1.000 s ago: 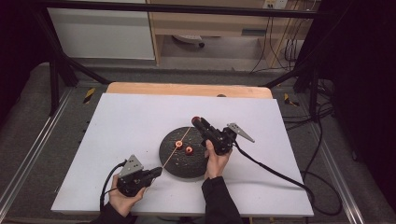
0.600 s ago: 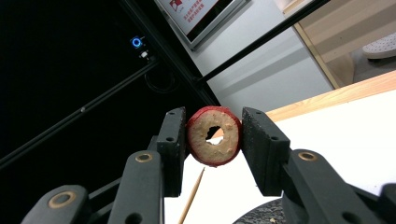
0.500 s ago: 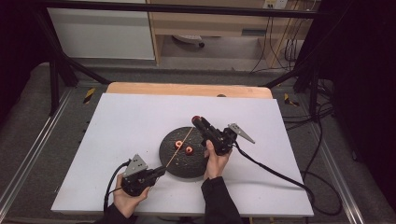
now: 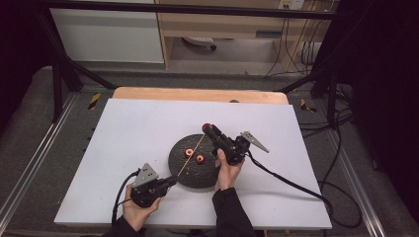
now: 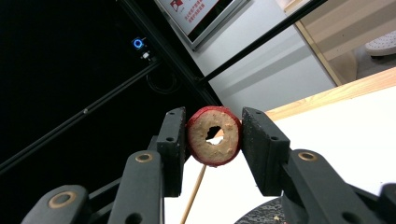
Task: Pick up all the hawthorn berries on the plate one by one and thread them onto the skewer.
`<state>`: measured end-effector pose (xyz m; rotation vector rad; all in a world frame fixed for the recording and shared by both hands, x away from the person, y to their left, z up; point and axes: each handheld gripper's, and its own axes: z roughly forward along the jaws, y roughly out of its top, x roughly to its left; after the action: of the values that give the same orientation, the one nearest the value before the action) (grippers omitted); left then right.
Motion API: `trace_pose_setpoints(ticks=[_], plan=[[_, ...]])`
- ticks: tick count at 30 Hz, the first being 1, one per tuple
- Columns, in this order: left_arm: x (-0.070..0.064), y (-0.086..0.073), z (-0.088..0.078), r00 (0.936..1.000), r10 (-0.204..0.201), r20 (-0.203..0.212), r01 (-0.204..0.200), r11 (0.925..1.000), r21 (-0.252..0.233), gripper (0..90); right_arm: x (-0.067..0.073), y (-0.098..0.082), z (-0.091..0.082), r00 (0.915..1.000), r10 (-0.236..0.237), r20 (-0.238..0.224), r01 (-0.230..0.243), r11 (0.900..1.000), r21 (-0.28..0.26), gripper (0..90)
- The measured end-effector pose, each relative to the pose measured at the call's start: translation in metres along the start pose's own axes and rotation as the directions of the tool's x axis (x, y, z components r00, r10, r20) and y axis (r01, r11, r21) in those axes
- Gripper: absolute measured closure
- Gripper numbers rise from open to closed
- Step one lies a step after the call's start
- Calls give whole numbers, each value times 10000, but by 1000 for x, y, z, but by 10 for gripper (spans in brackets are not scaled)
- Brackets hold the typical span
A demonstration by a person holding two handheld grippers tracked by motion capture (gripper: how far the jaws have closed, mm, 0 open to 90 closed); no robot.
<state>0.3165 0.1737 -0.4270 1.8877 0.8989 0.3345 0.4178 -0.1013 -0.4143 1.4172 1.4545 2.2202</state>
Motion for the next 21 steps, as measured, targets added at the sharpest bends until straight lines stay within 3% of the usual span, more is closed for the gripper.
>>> trace_pose_setpoints(ticks=[12, 21], plan=[[-7, 5, 7, 9996, -198, -197, 193, 9995, -251, 884, 2, 1, -2, 9999, 150, -75, -151, 9998, -130, 618], [-14, 10, 11, 9981, -263, -555, 243, 9990, -367, 885, 3, 1, -2, 9971, 756, -119, -757, 9971, -79, 620]])
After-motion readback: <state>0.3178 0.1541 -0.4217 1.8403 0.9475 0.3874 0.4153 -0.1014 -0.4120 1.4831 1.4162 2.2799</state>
